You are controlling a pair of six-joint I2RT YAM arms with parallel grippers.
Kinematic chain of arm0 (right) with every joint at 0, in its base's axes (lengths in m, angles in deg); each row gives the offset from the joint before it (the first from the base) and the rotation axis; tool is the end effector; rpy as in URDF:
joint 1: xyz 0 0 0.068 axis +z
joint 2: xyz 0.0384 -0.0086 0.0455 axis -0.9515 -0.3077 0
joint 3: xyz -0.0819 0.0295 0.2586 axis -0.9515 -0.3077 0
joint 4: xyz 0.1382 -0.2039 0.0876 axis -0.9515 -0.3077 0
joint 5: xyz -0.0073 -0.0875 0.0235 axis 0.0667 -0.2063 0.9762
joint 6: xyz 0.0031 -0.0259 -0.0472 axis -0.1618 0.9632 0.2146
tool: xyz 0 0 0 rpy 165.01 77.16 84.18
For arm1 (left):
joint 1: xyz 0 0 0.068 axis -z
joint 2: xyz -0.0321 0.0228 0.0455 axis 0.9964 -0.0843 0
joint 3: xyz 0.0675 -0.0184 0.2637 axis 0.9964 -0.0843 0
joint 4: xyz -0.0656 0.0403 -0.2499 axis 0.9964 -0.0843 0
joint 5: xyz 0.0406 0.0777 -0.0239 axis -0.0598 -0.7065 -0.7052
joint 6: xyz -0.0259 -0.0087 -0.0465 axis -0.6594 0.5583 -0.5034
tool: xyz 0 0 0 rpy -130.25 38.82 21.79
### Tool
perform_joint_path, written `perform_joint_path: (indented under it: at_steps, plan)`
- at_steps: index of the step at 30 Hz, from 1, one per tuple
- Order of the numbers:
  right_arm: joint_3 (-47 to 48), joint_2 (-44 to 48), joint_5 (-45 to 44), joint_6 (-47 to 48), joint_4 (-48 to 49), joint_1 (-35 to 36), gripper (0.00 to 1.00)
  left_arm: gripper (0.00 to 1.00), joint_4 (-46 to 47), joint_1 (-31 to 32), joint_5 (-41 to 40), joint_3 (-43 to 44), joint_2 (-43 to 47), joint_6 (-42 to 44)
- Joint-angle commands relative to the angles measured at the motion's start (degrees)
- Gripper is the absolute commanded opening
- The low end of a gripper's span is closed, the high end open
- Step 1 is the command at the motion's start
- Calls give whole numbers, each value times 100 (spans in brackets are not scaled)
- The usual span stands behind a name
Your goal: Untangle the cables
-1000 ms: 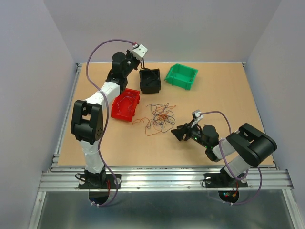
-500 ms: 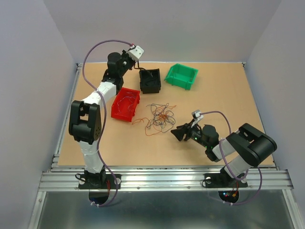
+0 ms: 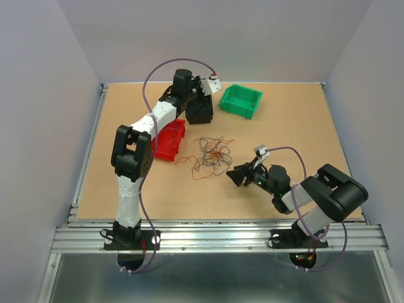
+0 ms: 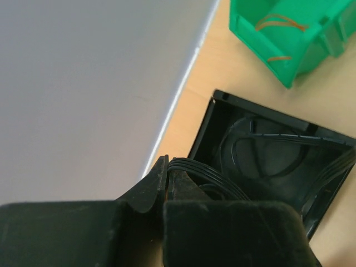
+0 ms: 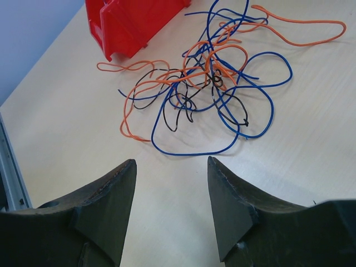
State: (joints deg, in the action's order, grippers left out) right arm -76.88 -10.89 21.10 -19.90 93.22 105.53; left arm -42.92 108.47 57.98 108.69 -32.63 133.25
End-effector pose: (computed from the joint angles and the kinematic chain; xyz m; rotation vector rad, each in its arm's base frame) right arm 0.1801 0.1285 0.1312 -0.3066 1.7579 0.9423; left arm 0.4639 -0.2088 0.2932 1.2410 1.2742 0.1874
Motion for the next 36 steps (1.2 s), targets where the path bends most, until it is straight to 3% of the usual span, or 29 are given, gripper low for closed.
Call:
perform_joint_path:
  at_steps: [1, 6, 17, 33, 36]
  plan:
    - [-12, 171, 1, 38, 2991, 21, 59, 0, -761, -46, -310, 600, -79, 601]
    - [-56, 242, 1, 47, 2983, 21, 60, 0, -1700, 68, -451, 1320, -536, 795]
    - [-118, 303, 10, 56, 2991, 21, 60, 0, -2571, 174, -337, 1981, -1204, 838]
    - [-170, 400, 19, 73, 2991, 21, 60, 0, -2757, 165, -460, 2332, -1759, 812]
    - [-170, 391, 1, 74, 2991, 21, 60, 7, -2730, 139, -337, 2385, -1636, 760]
